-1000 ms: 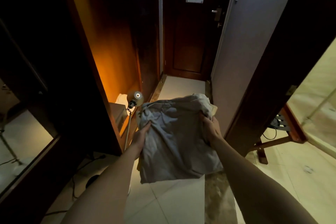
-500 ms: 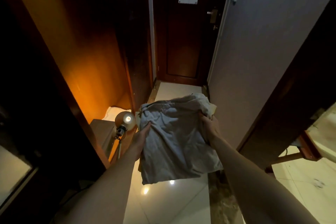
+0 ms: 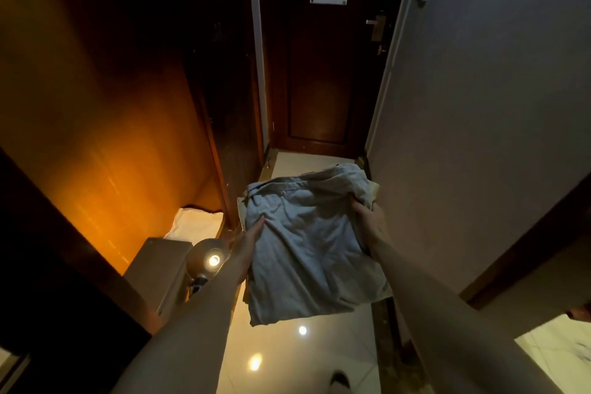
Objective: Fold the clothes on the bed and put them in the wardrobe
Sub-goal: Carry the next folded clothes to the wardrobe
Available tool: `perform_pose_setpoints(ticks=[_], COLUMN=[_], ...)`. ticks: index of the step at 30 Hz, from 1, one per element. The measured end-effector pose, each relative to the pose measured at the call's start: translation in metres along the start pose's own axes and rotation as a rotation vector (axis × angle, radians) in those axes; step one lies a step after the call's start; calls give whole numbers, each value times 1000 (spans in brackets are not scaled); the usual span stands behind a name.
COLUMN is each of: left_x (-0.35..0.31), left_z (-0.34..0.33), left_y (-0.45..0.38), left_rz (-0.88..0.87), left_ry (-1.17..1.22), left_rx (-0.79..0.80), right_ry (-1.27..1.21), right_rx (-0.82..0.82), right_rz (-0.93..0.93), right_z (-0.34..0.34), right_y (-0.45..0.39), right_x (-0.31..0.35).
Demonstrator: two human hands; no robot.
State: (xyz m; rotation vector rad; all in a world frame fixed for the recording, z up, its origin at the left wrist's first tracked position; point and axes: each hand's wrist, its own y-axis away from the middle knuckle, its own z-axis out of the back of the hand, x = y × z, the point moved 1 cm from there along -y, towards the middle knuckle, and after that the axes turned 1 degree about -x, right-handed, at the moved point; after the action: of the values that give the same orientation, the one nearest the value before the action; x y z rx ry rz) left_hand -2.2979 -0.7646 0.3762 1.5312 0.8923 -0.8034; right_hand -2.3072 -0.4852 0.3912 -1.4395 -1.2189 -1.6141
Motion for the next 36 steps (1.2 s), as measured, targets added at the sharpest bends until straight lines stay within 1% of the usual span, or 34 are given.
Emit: perform_pose_setpoints(ticks=[5, 8, 11, 15, 20, 26, 30, 34, 36], left_x=[-18, -32, -46, -66, -90, -106, -124, -136, -126], left_z=[-17, -34, -48, -56, -62, -42, -18, 20, 51], left_y=[-59, -93, -131, -174, -217, -261, -302, -347, -385], left_rz=[3, 10, 46, 61, 58, 85, 60, 58, 61], left_ry=[-42, -52, -10, 94, 155, 186, 256, 356, 393], left_rx=[-65, -149, -231, -314, -418, -510, -568, -603, -627], right_ry=[-16, -48, -23, -38, -41, -5, 46, 88, 110], right_rx=[31, 95, 179, 248, 330, 430, 482, 553, 591], right_rz=[-17, -38, -59, -96, -124, -139, -124, -127, -138], right_z=[-13, -18, -29, -46, -74, -126, -177, -235, -266], right_y=[-63, -111, -162, -216, -278, -333, -376, -419, -437], right_x=[14, 23, 37, 54, 69, 73, 72, 72, 74])
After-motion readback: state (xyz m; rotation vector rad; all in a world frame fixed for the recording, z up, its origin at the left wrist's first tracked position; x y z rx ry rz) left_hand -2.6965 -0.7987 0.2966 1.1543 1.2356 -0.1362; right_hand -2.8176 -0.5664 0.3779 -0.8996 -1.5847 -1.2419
